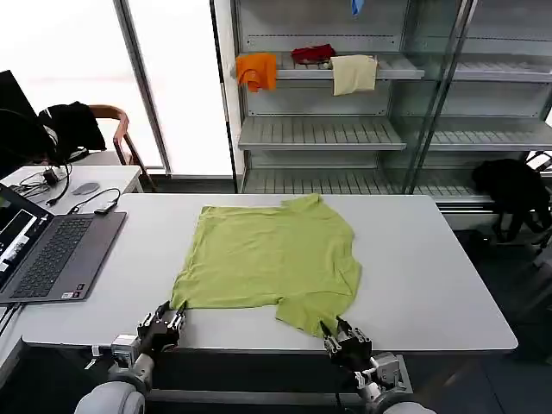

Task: Fold and organize the clothes.

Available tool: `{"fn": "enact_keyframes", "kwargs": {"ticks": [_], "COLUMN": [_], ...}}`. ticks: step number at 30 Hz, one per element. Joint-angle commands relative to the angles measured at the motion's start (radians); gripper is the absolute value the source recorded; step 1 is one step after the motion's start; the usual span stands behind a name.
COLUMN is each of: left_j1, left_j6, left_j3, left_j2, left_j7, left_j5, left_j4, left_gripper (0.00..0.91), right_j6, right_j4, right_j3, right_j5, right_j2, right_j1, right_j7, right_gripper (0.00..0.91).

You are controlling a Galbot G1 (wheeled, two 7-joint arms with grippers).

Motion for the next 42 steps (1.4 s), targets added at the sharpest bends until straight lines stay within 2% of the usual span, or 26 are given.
{"fn": "enact_keyframes", "kwargs": {"ticks": [1,9,12,17,21,30,35,42], "left_j1": [-0.001,0.012,0.003,-0.033,-0.063,-0.18,-0.231,-0.284], "left_j6": [0.005,-0.012,-0.008,0.012,0.028,0.049,0.049,0.049], "left_j3": [-0.001,-0.019,-0.035,-0.05,-0.047,-0.008,-0.01,-0.016], "left_j2": [-0.001,-0.004,-0.005,-0.012,-0.015,-0.033,-0.035,-0.025], "left_j7": [0.002,0.0,0.001,0.013,0.03,0.033,0.029,0.022], "left_j5": [0.004,-0.026,-0.05,-0.07,-0.075,-0.068,-0.062,-0.059], "left_j4": [0.009,-0.061,-0.095,-0.112,-0.097,-0.044,-0.008,0.054], "left_gripper": [0.0,0.0,0.0,0.0,0.0,0.0,0.0,0.01], "right_j6": [-0.008,0.034,0.029,0.016,-0.022,-0.045,-0.045,-0.046], "right_j4": [-0.006,0.03,0.057,0.058,0.021,-0.096,-0.153,-0.248], "right_j3": [-0.008,0.021,0.028,0.03,0.021,0.013,0.003,-0.011], "right_j5": [-0.006,0.025,0.063,0.07,0.069,0.09,0.096,0.088], "right_j2": [-0.001,0.003,0.001,0.016,0.043,0.091,0.1,0.105], "right_j1": [0.007,-0.004,0.003,0.067,0.143,0.307,0.373,0.455], "right_j7": [0.0,0.004,0.021,0.05,0.065,0.093,0.117,0.124], "right_gripper": [0.0,0.0,0.0,0.0,0.0,0.0,0.0,0.0]}}
